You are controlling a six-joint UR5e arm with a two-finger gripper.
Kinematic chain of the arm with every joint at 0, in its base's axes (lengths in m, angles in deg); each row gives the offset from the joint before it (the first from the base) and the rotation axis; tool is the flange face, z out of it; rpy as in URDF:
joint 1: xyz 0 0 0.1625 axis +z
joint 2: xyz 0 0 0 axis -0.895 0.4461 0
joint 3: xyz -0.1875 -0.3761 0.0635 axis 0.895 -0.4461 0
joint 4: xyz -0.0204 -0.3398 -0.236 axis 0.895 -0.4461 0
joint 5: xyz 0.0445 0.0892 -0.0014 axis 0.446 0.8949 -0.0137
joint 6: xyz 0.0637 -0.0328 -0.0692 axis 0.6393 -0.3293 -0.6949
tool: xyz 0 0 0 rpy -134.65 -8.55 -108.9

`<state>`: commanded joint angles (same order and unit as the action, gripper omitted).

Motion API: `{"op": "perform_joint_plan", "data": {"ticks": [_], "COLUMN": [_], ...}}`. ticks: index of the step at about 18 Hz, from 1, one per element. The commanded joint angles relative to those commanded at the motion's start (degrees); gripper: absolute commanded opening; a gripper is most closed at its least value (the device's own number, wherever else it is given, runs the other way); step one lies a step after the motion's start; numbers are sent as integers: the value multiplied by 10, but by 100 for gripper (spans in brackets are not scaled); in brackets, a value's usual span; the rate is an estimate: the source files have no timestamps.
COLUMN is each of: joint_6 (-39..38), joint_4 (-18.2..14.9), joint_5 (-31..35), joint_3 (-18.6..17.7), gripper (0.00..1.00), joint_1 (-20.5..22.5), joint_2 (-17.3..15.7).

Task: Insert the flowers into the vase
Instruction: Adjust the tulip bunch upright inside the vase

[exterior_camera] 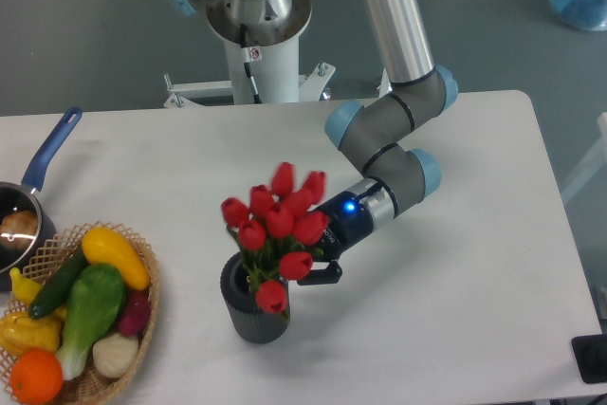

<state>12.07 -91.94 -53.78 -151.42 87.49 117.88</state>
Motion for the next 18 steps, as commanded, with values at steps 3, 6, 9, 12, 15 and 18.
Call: {"op": "perform_joint_plan", "data": {"ticks": [3,6,9,12,15,18], "joint_6": [0,-1,-2,-8,-8,-9], "joint_4": [0,-1,-1,-1,-2,-2], "joint_5": [2,3,26,38,44,56], "joint_3": [-3,-4,-4,-4,-4,-4], "gripper": [31,31,32,34,34,35], "joint_1": [0,1,2,2,3,4], "joint_2": [-2,-4,-5,-13,-20,-23]}}
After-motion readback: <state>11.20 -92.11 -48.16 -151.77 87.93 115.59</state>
